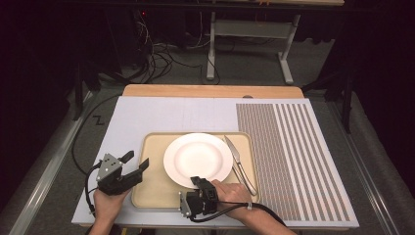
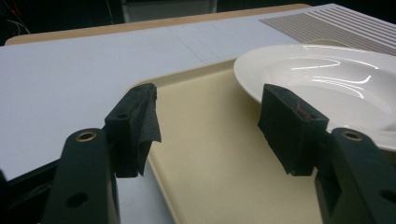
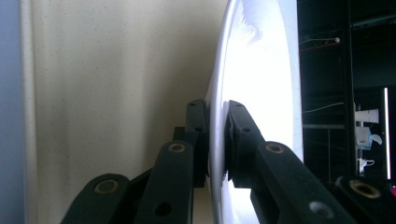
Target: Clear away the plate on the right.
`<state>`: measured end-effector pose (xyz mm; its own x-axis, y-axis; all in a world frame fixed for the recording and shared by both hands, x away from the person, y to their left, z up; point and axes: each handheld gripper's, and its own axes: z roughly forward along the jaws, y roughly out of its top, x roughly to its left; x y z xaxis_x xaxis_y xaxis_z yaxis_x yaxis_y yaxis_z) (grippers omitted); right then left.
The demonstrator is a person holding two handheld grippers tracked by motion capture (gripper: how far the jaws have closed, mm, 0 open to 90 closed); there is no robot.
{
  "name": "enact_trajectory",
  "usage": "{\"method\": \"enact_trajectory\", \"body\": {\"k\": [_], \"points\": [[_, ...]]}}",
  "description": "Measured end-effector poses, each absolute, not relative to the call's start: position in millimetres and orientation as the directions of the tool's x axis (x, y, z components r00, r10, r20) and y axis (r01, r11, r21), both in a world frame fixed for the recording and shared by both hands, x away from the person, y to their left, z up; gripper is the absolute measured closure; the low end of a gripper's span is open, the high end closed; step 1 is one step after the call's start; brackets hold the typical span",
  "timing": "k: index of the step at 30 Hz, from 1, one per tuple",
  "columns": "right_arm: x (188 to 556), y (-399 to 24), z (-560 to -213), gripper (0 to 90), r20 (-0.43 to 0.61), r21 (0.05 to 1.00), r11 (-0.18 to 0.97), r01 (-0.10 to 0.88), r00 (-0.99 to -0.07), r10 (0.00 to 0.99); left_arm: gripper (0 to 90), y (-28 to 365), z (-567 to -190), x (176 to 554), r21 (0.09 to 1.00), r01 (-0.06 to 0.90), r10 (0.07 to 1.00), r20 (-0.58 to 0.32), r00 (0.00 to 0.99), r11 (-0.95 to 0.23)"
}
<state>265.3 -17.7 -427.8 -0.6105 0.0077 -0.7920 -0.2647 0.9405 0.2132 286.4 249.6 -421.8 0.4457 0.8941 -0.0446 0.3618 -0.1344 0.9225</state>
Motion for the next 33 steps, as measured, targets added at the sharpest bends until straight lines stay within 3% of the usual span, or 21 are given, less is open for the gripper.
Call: {"method": "enact_trajectory", "body": {"k": [25, 33], "points": [[280, -6, -443, 82.3, -0.801, 0.169, 0.945, -0.28, -0.598, -0.034, 37.9, 249, -422, 286, 0.924, 0.359, 0.894, -0.042, 0.446, -0.135], [281, -5, -445, 79.2, -0.775, 0.174, 0.947, -0.27, -0.63, -0.038, 37.8, 249, -422, 286, 0.922, 0.361, 0.893, -0.041, 0.448, -0.138]]}}
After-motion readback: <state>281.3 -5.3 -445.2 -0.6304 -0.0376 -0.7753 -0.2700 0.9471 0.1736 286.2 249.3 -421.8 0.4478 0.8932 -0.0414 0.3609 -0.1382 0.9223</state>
